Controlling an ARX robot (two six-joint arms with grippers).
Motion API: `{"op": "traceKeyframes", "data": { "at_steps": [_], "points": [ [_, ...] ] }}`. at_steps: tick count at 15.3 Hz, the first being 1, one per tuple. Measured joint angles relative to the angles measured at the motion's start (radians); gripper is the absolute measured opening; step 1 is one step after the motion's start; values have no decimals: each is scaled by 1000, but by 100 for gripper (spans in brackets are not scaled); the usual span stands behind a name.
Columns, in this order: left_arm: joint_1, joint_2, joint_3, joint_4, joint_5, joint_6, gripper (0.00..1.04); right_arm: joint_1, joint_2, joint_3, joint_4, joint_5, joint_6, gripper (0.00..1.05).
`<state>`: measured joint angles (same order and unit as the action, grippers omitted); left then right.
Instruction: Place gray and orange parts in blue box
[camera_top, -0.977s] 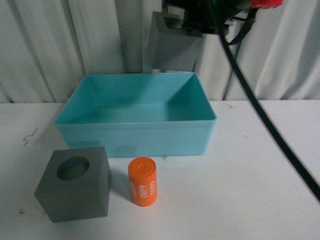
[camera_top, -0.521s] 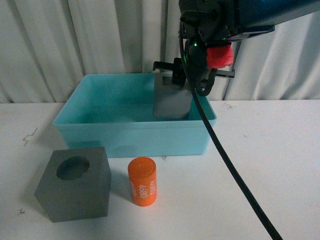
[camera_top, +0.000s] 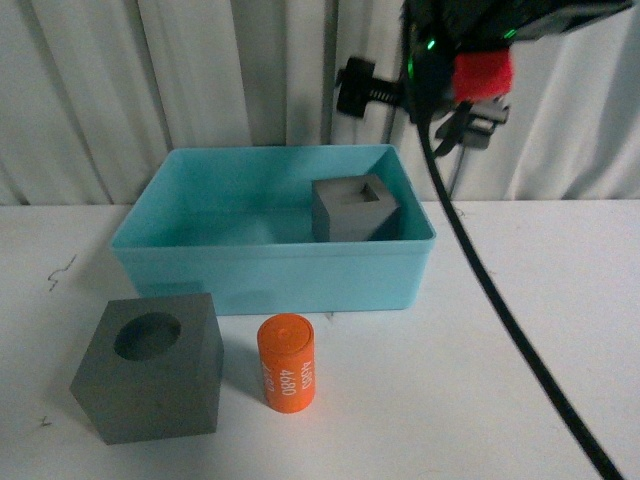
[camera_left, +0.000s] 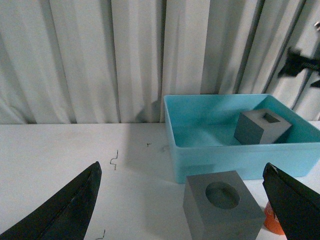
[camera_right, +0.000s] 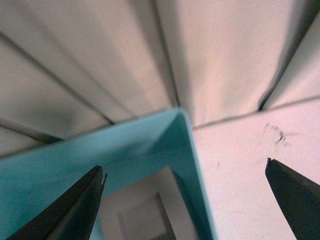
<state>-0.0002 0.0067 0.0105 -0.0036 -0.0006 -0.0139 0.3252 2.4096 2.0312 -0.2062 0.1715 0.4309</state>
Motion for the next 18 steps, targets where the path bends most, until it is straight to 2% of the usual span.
{"op": "traceKeyframes", "data": {
  "at_steps": [3, 4, 6, 7, 8, 9, 10, 11, 14, 15, 18],
  "points": [
    [0, 0, 0, 0, 0, 0, 98, -114, -473, -444, 298, -24, 10, 98],
    [0, 0, 0, 0, 0, 0, 98, -163, -646, -612, 351, -38, 10, 98],
    [0, 0, 0, 0, 0, 0, 98, -270, -991, -1028, 319, -64, 27, 98],
    [0, 0, 0, 0, 0, 0, 98, -282, -1112, -1245, 316, -68, 35, 98],
    [-1, 0, 0, 0, 1, 0, 98, -289, -1131, -1435, 616, -126, -59, 87],
    [-1, 0, 0, 0, -2, 0, 98, -312, -1150, -1558, 838, -171, -205, 74],
    [1, 0, 0, -1, -2, 0, 98, -322, -1208, -1650, 974, -170, -309, 61],
    [1, 0, 0, 0, 0, 0, 98, -325, -1269, -1699, 1035, -169, -364, 48],
    [0, 0, 0, 0, 0, 0, 98, -325, -1366, -1821, 1012, -169, -411, 10],
    [0, 0, 0, 0, 0, 0, 98, -325, -1420, -1851, 1004, -169, -421, 2],
    [0, 0, 0, 0, 0, 0, 98, -325, -1552, -1923, 937, -169, -424, 2]
  ]
}}
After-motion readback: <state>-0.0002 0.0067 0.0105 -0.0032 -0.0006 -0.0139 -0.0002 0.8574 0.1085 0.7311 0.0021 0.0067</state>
